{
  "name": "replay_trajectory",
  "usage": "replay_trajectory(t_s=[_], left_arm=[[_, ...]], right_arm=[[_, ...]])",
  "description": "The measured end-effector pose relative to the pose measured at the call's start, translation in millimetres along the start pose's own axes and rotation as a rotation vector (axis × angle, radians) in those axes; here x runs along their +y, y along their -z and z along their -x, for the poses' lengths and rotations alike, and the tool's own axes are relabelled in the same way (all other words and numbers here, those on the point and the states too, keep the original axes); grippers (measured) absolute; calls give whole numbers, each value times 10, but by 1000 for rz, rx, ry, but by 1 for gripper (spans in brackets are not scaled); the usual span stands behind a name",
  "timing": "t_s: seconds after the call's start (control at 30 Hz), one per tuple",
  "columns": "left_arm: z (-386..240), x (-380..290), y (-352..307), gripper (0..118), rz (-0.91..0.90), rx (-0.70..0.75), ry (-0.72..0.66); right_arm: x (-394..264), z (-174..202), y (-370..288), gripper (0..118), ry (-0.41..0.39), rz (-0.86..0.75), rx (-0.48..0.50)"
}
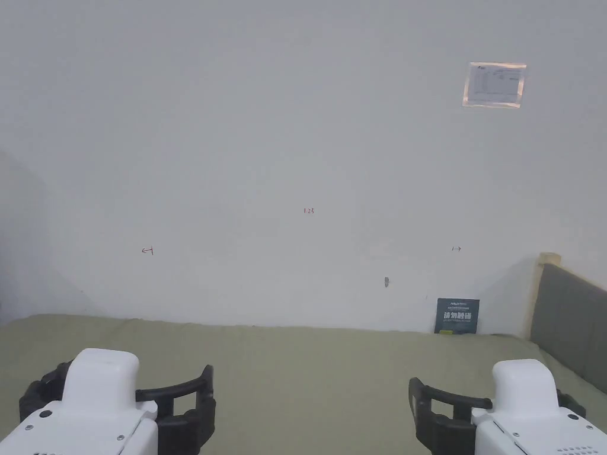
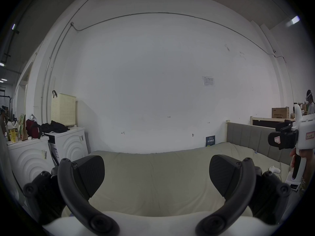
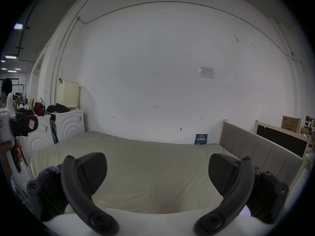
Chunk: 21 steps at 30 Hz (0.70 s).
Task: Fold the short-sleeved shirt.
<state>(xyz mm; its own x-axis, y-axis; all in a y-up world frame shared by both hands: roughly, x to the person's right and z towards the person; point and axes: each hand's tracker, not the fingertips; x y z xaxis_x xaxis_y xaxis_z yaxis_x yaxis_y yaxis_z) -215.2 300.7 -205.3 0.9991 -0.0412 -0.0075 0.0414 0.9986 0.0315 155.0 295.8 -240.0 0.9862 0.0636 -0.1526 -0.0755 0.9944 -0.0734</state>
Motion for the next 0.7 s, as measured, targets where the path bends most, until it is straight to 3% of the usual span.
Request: replay_trajectory(t_s=[0.07,0.17,0.23,0.3,0.37,0.4,0.5,0.57,0.7], left_arm=[[-12,-10,1,118,3,-3,0],[-8,-22,5,118,7,-3,-3],[3,-27,4,118,13,-2,-5],[5,-26,1,118,15,-2,-6],[14,-22,0,118,15,1,-5],[16,-21,-1,118,13,2,-6],[29,-21,-1,118,10,2,-14],[30,-24,-6,118,12,-1,-15],[48,-37,-17,118,16,5,-3]], right_arm=[[9,-17,14,118,39,12,20],[57,-111,22,118,232,-1,60],[109,-143,33,118,291,-19,47],[188,-131,29,118,255,-11,46],[271,-24,22,118,221,-1,-114],[320,3,28,118,205,41,-120],[403,-29,37,118,228,91,34],[425,-25,-2,118,252,56,9],[447,-17,-76,118,206,31,-53]])
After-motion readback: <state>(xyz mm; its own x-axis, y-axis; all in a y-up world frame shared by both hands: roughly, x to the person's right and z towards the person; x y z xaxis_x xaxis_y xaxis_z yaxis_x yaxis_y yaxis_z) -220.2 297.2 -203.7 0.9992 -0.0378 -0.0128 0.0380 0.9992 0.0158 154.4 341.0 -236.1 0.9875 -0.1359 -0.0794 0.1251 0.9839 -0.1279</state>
